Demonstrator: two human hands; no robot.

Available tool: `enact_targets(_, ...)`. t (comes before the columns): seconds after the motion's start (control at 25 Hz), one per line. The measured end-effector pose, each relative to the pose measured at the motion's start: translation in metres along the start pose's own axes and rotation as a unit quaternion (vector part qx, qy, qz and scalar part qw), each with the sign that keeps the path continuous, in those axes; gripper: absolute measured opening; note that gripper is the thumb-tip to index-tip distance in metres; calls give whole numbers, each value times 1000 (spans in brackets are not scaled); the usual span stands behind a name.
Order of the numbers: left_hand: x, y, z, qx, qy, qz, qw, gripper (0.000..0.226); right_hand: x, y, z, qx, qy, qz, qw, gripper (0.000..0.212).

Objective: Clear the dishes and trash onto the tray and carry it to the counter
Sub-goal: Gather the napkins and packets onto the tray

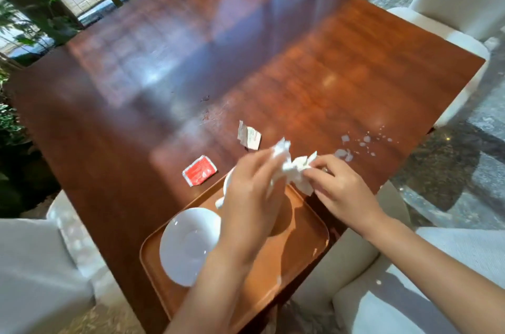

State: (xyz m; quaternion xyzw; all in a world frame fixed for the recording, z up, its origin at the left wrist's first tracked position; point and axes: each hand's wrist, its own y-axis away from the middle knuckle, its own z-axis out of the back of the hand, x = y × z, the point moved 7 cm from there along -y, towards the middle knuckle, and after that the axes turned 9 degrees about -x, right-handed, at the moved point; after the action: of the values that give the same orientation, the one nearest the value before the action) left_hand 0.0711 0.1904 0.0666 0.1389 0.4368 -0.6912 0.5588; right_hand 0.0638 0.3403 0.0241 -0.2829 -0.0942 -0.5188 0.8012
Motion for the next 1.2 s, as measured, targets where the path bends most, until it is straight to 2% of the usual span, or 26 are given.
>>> enact_targets(0.08,-5,52,-1,38,-12,34,999,36,14,19,-4,31,-3,22,999,19)
enact_targets(0.2,5,104,-7,101,-73,30,992,33,26,39,-10,58,9,65,996,23)
enact_targets(0.32,28,138,-9,118,-17,125,985,31,33,56,-13,69,27,101,992,19)
enact_targets(0.48,41,159,-17,134,-40,135,981,33,40,62,-28,69,40,143,986,14)
enact_targets(0.56,42,163,-22,134,-74,141,978,38,40,64,-37,70,48,139,987,23)
enact_targets(0.6,38,162,-19,118,-123,95,981,45,38,65,-40,73,57,134,987,32)
enact_targets(0.64,38,163,-17,122,-142,84,979,51,36,66,-41,77,68,134,986,38)
enact_targets(0.84,33,162,-12,193,-190,114,956,67,35,67,-37,99,91,150,980,39)
enact_targets(0.92,21,155,-3,187,-185,103,959,63,39,65,-28,92,88,154,980,33)
enact_targets(1.04,13,132,24,145,-166,93,971,40,44,50,-6,56,78,148,984,16)
enact_targets(1.12,16,108,49,101,-143,109,979,25,46,28,9,26,64,114,991,18)
enact_targets(1.2,23,75,73,44,-155,81,984,17,46,-3,18,6,57,86,995,18)
